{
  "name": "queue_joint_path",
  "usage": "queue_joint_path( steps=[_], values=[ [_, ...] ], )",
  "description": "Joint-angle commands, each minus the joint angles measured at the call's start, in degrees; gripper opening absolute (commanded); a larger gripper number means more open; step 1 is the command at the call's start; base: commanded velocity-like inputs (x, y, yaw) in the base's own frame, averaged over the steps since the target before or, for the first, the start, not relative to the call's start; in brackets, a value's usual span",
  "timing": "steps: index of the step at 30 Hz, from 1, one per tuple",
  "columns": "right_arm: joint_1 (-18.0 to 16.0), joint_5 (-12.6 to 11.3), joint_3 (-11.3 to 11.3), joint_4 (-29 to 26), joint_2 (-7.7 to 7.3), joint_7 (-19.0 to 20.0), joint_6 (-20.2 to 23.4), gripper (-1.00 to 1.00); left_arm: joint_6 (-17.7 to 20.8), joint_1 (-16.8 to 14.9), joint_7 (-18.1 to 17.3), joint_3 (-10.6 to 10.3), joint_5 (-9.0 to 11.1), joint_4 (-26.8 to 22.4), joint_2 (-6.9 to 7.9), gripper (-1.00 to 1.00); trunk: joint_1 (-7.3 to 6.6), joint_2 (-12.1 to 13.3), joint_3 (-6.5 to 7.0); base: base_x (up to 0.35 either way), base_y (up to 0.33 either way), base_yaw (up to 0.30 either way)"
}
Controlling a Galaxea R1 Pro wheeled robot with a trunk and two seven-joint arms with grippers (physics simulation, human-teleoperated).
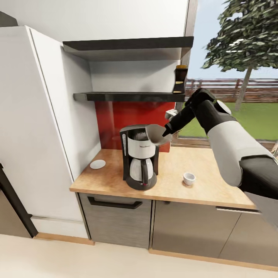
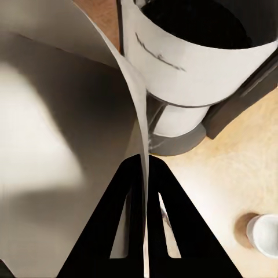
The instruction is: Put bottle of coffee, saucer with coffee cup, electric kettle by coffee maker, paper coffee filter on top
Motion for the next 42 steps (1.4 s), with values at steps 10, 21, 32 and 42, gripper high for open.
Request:
queue_joint_path(
  steps=[10, 21, 32, 42],
  values=[
    [-11.1, 0.7, 0.0, 11.4, 1.29, 0.9, 2.5, -1.0, -0.1, 0.0, 0.0, -0.1, -0.4, 0.0, -0.16, 1.0, 0.03, -0.1, -0.1, 0.0, 0.0, 0.0],
    [-11.7, 0.6, 0.1, 14.1, 1.6, 0.8, 2.9, -1.0, -0.1, 0.0, 0.1, -0.1, -0.4, 0.1, -0.08, 1.0, 0.03, -0.1, -0.1, 0.006, 0.0, 0.0],
    [-11.7, 0.6, 0.1, 14.2, 1.71, 0.8, 2.9, -1.0, -0.1, 0.0, 0.3, 0.3, -0.3, 0.1, -0.08, 1.0, 0.03, -0.1, -0.1, 0.263, 0.066, 0.0],
    [-11.7, 0.6, 0.2, 14.2, 1.8, 0.8, 2.9, -1.0, -0.1, 0.0, 0.3, 0.0, -0.3, 1.4, -0.14, 1.0, 0.03, -0.1, -0.1, 0.07, 0.025, 0.0]
  ],
)
